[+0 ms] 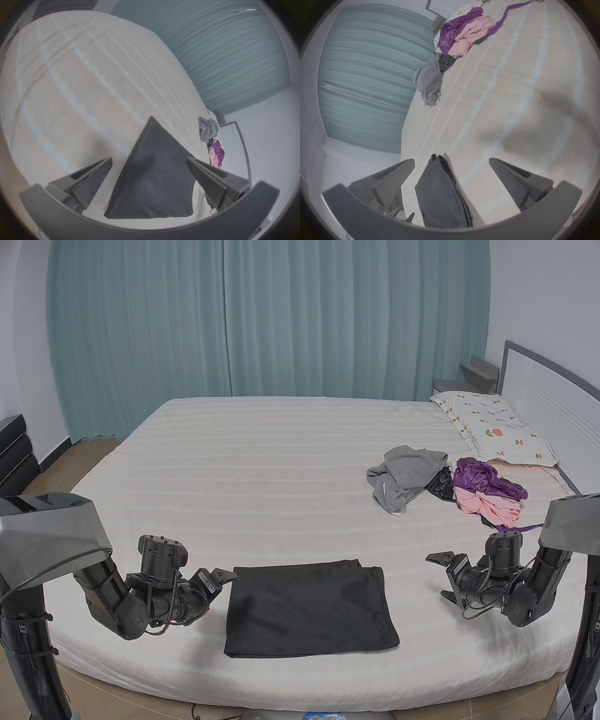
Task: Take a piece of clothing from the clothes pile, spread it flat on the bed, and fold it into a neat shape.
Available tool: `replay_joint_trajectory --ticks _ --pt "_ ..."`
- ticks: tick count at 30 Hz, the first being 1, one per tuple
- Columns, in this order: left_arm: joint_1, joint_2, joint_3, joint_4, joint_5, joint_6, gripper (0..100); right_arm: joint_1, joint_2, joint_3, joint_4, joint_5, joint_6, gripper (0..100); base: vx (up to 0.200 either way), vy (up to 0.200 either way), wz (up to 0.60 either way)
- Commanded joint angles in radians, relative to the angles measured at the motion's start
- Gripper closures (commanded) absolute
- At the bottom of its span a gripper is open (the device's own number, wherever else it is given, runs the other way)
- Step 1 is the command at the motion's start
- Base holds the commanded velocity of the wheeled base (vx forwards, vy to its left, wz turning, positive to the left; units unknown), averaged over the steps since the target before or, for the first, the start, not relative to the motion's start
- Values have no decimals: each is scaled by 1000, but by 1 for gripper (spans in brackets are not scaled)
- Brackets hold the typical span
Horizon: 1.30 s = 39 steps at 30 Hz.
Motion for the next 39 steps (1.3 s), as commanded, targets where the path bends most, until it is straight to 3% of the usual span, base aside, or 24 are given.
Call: replay_joint_trajectory --ticks 1,6,13,35,39 --pt "-36 62 47 -84 0 63 0 8 28 29 -50 -3 -6 0 0 0 0" --pt "-68 105 35 -115 14 118 0 13 40 46 -90 -4 -7 0 0 0 0" --pt "-88 186 19 -166 109 256 0 20 45 48 -102 -4 -7 0 0 0 0" --pt "-112 230 -46 -195 119 252 0 25 49 43 -104 -4 -15 0 0 0 0" --pt "-117 243 -59 -195 149 252 0 25 49 42 -104 -4 -15 0 0 0 0"
